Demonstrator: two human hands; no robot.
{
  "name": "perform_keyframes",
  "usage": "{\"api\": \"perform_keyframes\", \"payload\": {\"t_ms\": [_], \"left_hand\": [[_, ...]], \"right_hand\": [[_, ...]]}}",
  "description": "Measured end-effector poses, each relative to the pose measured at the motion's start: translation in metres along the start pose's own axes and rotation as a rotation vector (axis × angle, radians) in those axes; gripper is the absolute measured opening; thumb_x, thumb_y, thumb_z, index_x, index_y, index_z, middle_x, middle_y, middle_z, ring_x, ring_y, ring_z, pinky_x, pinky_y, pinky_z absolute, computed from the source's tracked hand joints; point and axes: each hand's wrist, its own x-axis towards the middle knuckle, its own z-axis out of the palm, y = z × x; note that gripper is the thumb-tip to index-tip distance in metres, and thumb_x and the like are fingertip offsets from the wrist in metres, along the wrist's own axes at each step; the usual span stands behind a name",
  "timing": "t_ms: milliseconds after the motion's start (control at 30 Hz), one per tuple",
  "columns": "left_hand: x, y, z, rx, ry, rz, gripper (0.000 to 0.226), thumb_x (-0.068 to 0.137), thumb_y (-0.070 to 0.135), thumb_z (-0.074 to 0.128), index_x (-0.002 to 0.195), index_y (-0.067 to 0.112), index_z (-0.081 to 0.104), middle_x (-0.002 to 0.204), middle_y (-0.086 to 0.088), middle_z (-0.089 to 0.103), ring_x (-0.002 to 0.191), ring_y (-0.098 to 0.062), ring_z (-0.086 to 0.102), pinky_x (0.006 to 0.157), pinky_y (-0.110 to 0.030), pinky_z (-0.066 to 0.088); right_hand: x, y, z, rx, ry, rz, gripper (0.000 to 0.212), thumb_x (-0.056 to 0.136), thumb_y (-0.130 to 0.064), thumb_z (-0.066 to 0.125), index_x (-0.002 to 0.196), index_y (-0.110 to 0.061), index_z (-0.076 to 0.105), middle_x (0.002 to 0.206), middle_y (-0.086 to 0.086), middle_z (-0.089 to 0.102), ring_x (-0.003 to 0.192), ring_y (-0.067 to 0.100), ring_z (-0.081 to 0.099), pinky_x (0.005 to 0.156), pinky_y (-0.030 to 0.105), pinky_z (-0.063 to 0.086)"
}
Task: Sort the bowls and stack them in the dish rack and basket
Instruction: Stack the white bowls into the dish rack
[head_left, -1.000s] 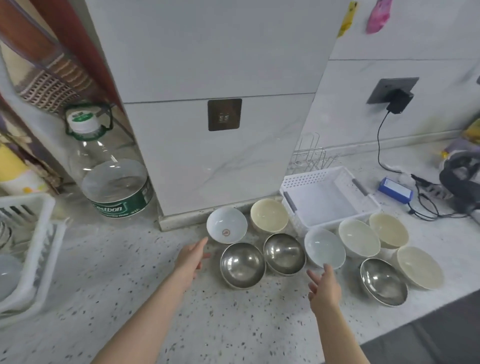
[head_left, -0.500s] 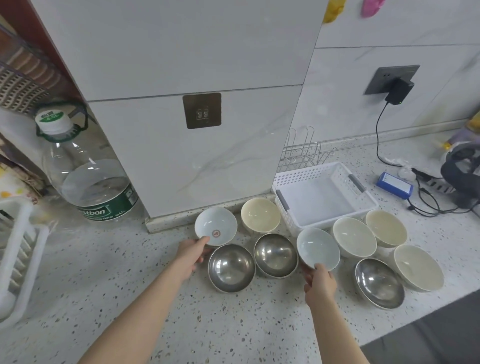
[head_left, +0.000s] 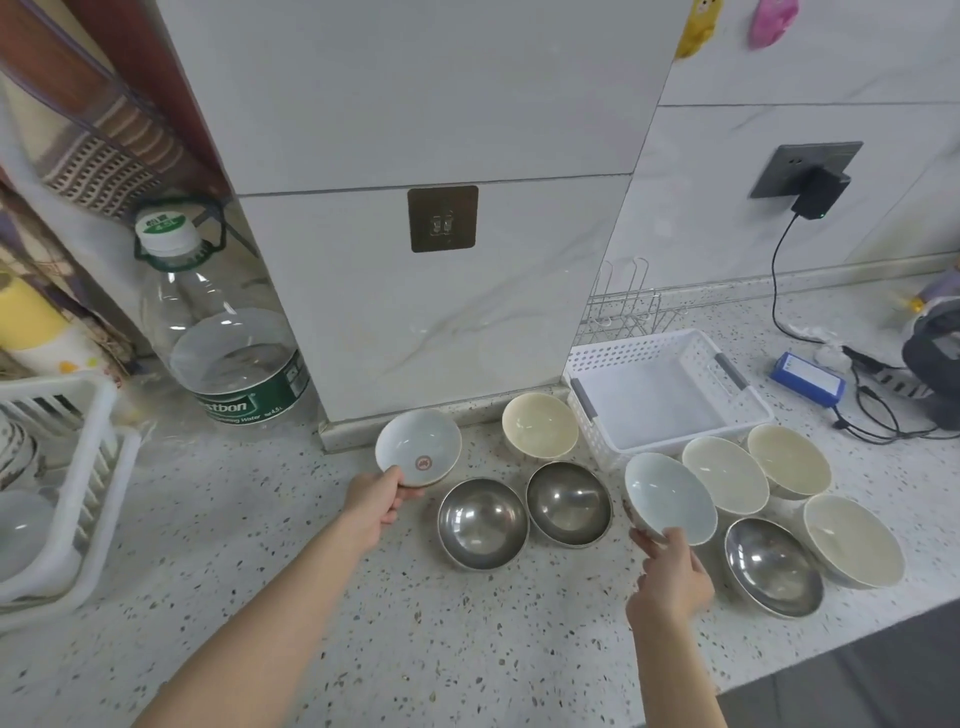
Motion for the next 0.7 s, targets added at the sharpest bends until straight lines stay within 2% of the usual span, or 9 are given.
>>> {"api": "perform_keyframes", "payload": {"t_ms": [67, 167, 267, 333, 400, 467, 600, 700], "left_hand": [[-0.008, 0.002, -0.013, -0.011, 0.008, 0.019, 0.02, 0.087, 0.001, 0.046, 0.102, 0.004, 0.058, 0.078, -0.019, 0.075, 0.041, -0.009, 0.03, 0.032, -0.017, 0.023], [-0.023, 0.006, -0.036, -0.021, 0.007, 0.05, 0.018, 0.087, 0.002, 0.047, 0.1, 0.006, 0.06, 0.073, -0.015, 0.075, 0.044, -0.009, 0.03, 0.033, -0.017, 0.024], [-0.041, 0.013, -0.061, -0.035, -0.009, 0.087, 0.017, 0.088, 0.005, 0.048, 0.098, 0.006, 0.062, 0.072, -0.013, 0.075, 0.04, -0.007, 0.03, 0.034, -0.017, 0.023], [-0.056, 0.016, -0.081, -0.046, -0.016, 0.11, 0.018, 0.088, 0.007, 0.049, 0.097, 0.005, 0.064, 0.075, -0.013, 0.076, 0.041, -0.008, 0.028, 0.036, -0.018, 0.023], [-0.07, 0.016, -0.103, -0.067, -0.027, 0.132, 0.018, 0.088, 0.008, 0.049, 0.097, 0.004, 0.065, 0.078, -0.014, 0.077, 0.045, -0.01, 0.027, 0.037, -0.019, 0.023], [-0.084, 0.015, -0.127, -0.084, -0.035, 0.153, 0.019, 0.088, 0.008, 0.049, 0.097, 0.002, 0.065, 0.079, -0.015, 0.076, 0.046, -0.01, 0.027, 0.036, -0.018, 0.024], [-0.107, 0.018, -0.178, -0.115, -0.032, 0.191, 0.019, 0.088, 0.008, 0.049, 0.093, 0.0, 0.066, 0.078, -0.017, 0.076, 0.042, -0.009, 0.026, 0.035, -0.018, 0.025], [-0.121, 0.021, -0.223, -0.129, -0.022, 0.223, 0.02, 0.088, 0.009, 0.049, 0.094, 0.002, 0.067, 0.079, -0.018, 0.076, 0.043, -0.009, 0.025, 0.036, -0.018, 0.023]], "right_hand": [[-0.011, -0.002, 0.006, -0.001, -0.043, -0.029, 0.009, 0.081, -0.017, 0.055, 0.084, -0.012, 0.061, 0.076, 0.016, 0.072, 0.051, 0.011, 0.024, 0.05, 0.024, 0.023], [-0.032, 0.0, 0.016, -0.008, -0.092, -0.051, 0.005, 0.08, -0.016, 0.056, 0.076, -0.015, 0.059, 0.079, 0.018, 0.069, 0.052, 0.012, 0.026, 0.052, 0.025, 0.024], [-0.059, 0.007, 0.026, -0.021, -0.163, -0.096, 0.009, 0.078, -0.014, 0.057, 0.079, -0.01, 0.065, 0.071, 0.009, 0.066, 0.043, 0.004, 0.043, 0.056, 0.024, 0.03], [-0.079, 0.012, 0.031, -0.067, -0.213, -0.164, 0.012, 0.076, -0.018, 0.059, 0.077, -0.011, 0.069, 0.067, 0.006, 0.069, 0.052, 0.007, 0.056, 0.062, 0.024, 0.036], [-0.1, 0.018, 0.035, -0.129, -0.258, -0.255, 0.013, 0.072, -0.022, 0.06, 0.065, -0.018, 0.07, 0.063, 0.005, 0.071, 0.064, 0.011, 0.062, 0.065, 0.025, 0.041], [-0.121, 0.023, 0.04, -0.178, -0.298, -0.331, 0.017, 0.07, -0.024, 0.059, 0.057, -0.019, 0.069, 0.063, 0.006, 0.071, 0.068, 0.013, 0.063, 0.065, 0.027, 0.044], [-0.168, 0.035, 0.049, -0.248, -0.389, -0.427, 0.019, 0.073, -0.026, 0.057, 0.065, -0.016, 0.07, 0.058, 0.001, 0.071, 0.072, 0.012, 0.063, 0.069, 0.03, 0.044], [-0.21, 0.052, 0.055, -0.258, -0.443, -0.422, 0.023, 0.076, -0.024, 0.056, 0.06, -0.019, 0.072, 0.057, 0.002, 0.071, 0.078, 0.011, 0.059, 0.073, 0.029, 0.042]]}}
